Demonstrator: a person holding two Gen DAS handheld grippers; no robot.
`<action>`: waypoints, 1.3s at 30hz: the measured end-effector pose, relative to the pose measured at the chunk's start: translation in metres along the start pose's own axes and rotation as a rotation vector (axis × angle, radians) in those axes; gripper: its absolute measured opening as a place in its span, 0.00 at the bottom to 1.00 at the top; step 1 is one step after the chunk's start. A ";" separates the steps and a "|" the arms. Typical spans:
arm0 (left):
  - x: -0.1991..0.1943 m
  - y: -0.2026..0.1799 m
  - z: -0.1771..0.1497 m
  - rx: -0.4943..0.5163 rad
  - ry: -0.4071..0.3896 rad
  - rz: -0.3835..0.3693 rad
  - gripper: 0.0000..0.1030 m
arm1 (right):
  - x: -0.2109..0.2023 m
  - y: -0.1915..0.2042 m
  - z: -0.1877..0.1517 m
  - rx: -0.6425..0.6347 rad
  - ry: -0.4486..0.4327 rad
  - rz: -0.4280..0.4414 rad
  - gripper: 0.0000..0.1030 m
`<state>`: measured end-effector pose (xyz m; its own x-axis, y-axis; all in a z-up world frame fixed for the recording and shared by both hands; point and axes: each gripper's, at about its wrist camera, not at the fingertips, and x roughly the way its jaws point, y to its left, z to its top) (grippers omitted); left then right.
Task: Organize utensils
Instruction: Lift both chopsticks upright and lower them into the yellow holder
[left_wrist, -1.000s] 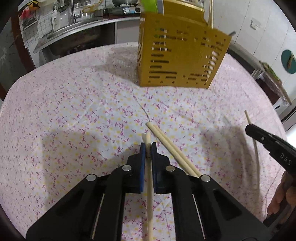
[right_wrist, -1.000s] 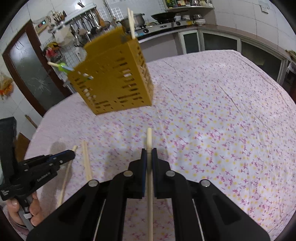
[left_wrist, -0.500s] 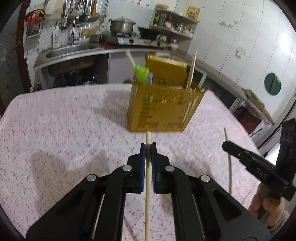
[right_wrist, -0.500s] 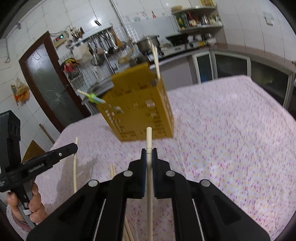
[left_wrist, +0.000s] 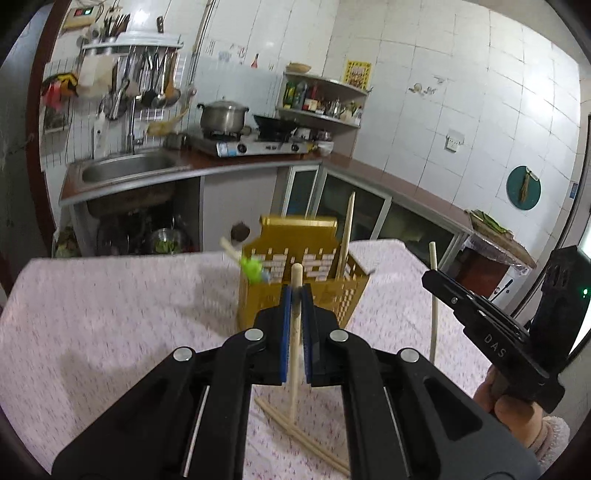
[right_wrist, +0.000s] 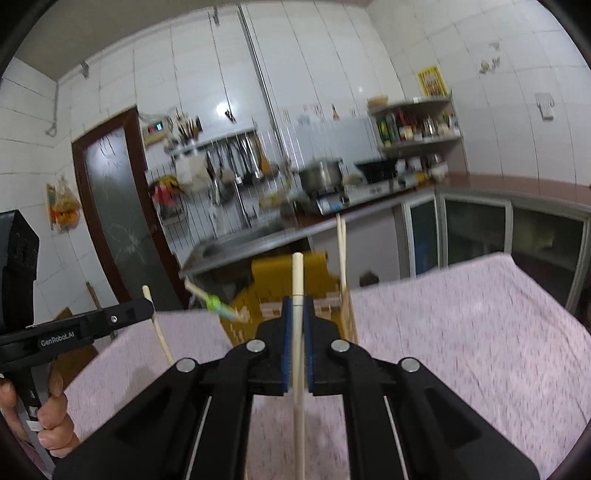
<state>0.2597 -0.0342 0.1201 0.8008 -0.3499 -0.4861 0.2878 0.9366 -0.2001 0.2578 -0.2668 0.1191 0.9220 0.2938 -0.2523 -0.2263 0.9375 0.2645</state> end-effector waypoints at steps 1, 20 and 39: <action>-0.001 0.000 0.006 0.003 -0.009 0.001 0.04 | 0.000 0.002 0.005 -0.018 -0.017 -0.003 0.06; -0.024 -0.028 0.120 0.097 -0.227 0.054 0.04 | 0.044 0.017 0.118 -0.062 -0.224 -0.041 0.06; 0.044 0.004 0.110 0.052 -0.200 0.094 0.00 | 0.091 -0.003 0.092 -0.080 -0.164 -0.092 0.06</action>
<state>0.3543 -0.0433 0.1914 0.9122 -0.2547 -0.3209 0.2295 0.9665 -0.1149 0.3710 -0.2597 0.1810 0.9773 0.1775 -0.1157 -0.1564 0.9727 0.1712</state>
